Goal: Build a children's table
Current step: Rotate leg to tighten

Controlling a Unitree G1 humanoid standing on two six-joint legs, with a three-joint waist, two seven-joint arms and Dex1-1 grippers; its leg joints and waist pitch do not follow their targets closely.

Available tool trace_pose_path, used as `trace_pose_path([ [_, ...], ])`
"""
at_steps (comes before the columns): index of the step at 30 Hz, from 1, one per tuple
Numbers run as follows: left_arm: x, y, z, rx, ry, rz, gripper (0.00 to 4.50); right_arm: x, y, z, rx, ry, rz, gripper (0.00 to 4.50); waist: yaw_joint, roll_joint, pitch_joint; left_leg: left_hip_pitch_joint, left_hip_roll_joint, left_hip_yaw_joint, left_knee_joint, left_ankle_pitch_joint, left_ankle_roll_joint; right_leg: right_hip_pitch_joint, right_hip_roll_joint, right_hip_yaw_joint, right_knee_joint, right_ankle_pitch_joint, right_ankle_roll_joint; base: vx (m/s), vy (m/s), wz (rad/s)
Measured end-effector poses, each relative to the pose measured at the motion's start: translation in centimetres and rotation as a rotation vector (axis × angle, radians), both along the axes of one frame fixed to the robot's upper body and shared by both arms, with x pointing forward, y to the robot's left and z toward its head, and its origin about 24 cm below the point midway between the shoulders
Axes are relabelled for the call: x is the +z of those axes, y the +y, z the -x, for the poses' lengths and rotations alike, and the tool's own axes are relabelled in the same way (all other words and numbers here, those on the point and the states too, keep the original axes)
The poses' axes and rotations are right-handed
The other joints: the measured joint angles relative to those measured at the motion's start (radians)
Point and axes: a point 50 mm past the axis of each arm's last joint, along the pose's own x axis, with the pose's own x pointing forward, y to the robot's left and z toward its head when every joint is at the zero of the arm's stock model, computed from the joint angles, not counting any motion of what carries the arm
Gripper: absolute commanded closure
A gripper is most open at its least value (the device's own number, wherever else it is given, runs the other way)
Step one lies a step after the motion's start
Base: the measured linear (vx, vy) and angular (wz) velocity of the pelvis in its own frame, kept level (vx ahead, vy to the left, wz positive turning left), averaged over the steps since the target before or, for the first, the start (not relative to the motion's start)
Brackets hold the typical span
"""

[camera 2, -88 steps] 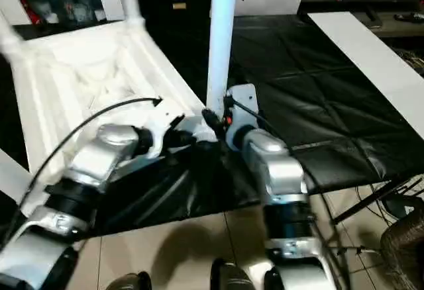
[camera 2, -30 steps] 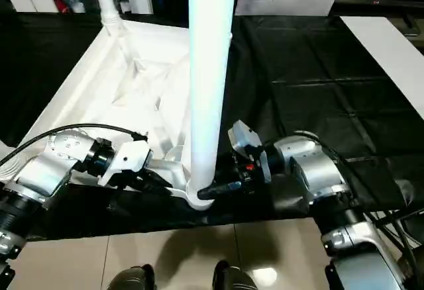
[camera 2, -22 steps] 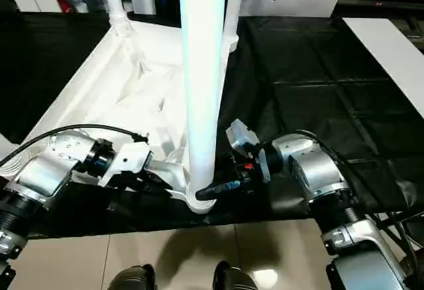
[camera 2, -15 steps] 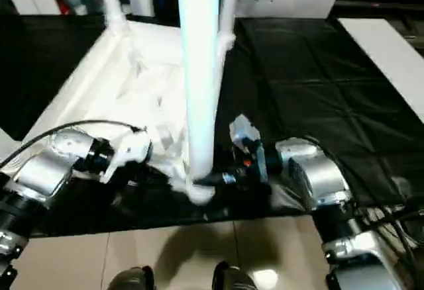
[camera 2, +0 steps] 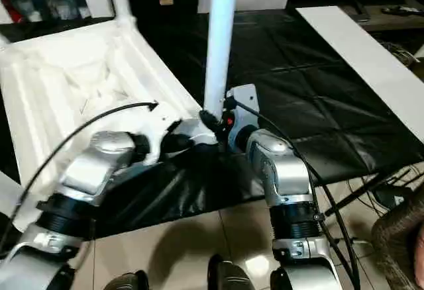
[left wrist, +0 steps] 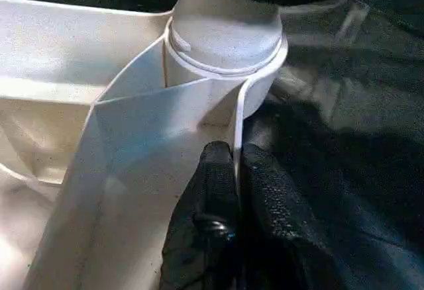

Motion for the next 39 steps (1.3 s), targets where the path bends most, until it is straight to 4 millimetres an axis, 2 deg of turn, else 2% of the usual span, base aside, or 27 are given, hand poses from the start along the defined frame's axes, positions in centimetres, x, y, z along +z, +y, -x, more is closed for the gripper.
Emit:
trace_pose_path([
  [3, 0.0, -0.3, 0.1, -0.02, -0.009, -0.013, 4.5, -0.1, -0.1, 0.3, -0.012, -0.018, -0.023, 1.7, 0.008, 0.001, 0.0, -0.001, 0.0, 0.0, -0.002, -0.001, 0.001, 0.0, 0.0, 0.0, 0.0, 0.006, 0.0, 0.0, 0.0, 0.0],
  [5, 0.1, -0.1, 0.2, -0.04, -0.023, -0.025, 4.5, -0.2, -0.3, 0.5, -0.004, -0.029, -0.022, 1.4, 0.013, 0.001, 0.0, -0.001, 0.001, 0.0, -0.003, -0.001, 0.001, -0.001, 0.0, -0.001, 0.001, 0.01, -0.002, 0.0, 0.0, 0.0],
  [8, 0.2, 0.0, 0.3, -0.066, -0.036, -0.038, 4.5, -0.2, -0.6, 0.9, 0.036, -0.044, -0.011, 1.34, 0.017, 0.002, 0.0, -0.001, 0.001, 0.0, -0.006, -0.001, 0.001, -0.001, 0.001, -0.002, 0.001, 0.012, -0.002, 0.0, 0.0, 0.0],
  [11, 0.3, 0.8, 0.5, -0.134, -0.064, -0.058, 4.5, -0.4, -1.7, 1.4, 0.103, -0.069, 0.025, 0.99, 0.019, 0.002, 0.0, -0.001, 0.001, 0.0, -0.009, -0.001, 0.001, -0.002, 0.001, -0.002, 0.002, 0.016, -0.003, 0.0, 0.0, 0.0],
  [14, 0.4, 1.4, 0.7, -0.195, -0.09, -0.07, 4.5, -1.2, -2.8, 2.1, 0.156, -0.053, 0.035, 0.94, 0.022, 0.004, 0.002, -0.003, 0.002, -0.001, -0.011, -0.001, 0.004, -0.006, 0.002, -0.003, 0.004, 0.017, -0.002, 0.0, 0.0, 0.0],
  [17, 0.5, 2.8, 0.8, -0.298, -0.126, -0.104, 4.5, -1.7, -5.2, 3.1, 0.194, -0.018, 0.04, 0.54, 0.035, 0.005, 0.002, -0.004, 0.003, 0.0, -0.011, 0.0, 0.005, -0.008, 0.003, -0.003, 0.006, 0.017, -0.005, 0.0, 0.0, 0.0],
  [21, 0.5, 4.1, 0.9, -0.403, -0.146, -0.132, 4.5, -1.4, -7.6, 4.2, 0.249, -0.031, 0.052, 0.37, 0.053, 0.005, 0.002, -0.002, 0.003, 0.001, -0.007, 0.0, 0.005, -0.009, 0.002, -0.003, 0.006, 0.016, -0.003, 0.0, 0.0, 0.0],
  [23, 0.4, 4.6, 0.9, -0.444, -0.144, -0.138, 4.5, -1.2, -8.3, 5.0, 0.303, -0.038, 0.062, 0.13, 0.054, 0.004, 0.002, -0.002, 0.002, 0.0, -0.005, -0.001, 0.006, -0.007, 0.001, -0.003, 0.006, 0.016, -0.003, 0.0, 0.0, 0.0],
  [29, 0.3, 5.5, 1.0, -0.535, -0.11, -0.129, 4.5, -1.1, -8.7, 6.3, 0.396, -0.056, 0.058, 0.02, 0.059, 0.005, 0.002, -0.001, 0.002, 0.0, -0.002, -0.002, 0.006, -0.005, 0.001, -0.003, 0.007, 0.017, -0.004, 0.0, 0.0, 0.0],
  [34, 0.2, 5.4, 1.4, -0.626, -0.094, -0.132, 4.5, -0.4, -8.0, 7.2, 0.526, -0.058, 0.043, 0.02, 0.077, 0.004, 0.002, -0.001, 0.002, 0.0, -0.002, -0.002, 0.007, -0.005, 0.0, -0.003, 0.008, 0.017, -0.003, 0.0, 0.0, 0.0],
  [39, 0.0, 5.4, 1.7, -0.696, -0.084, -0.125, 4.5, -0.5, -7.3, 7.6, 0.621, -0.04, 0.027, 0.02, 0.081, 0.005, 0.002, -0.001, 0.002, 0.001, 0.001, -0.002, 0.007, -0.005, 0.0, -0.003, 0.012, 0.016, -0.003, 0.0, 0.0, 0.0],
])
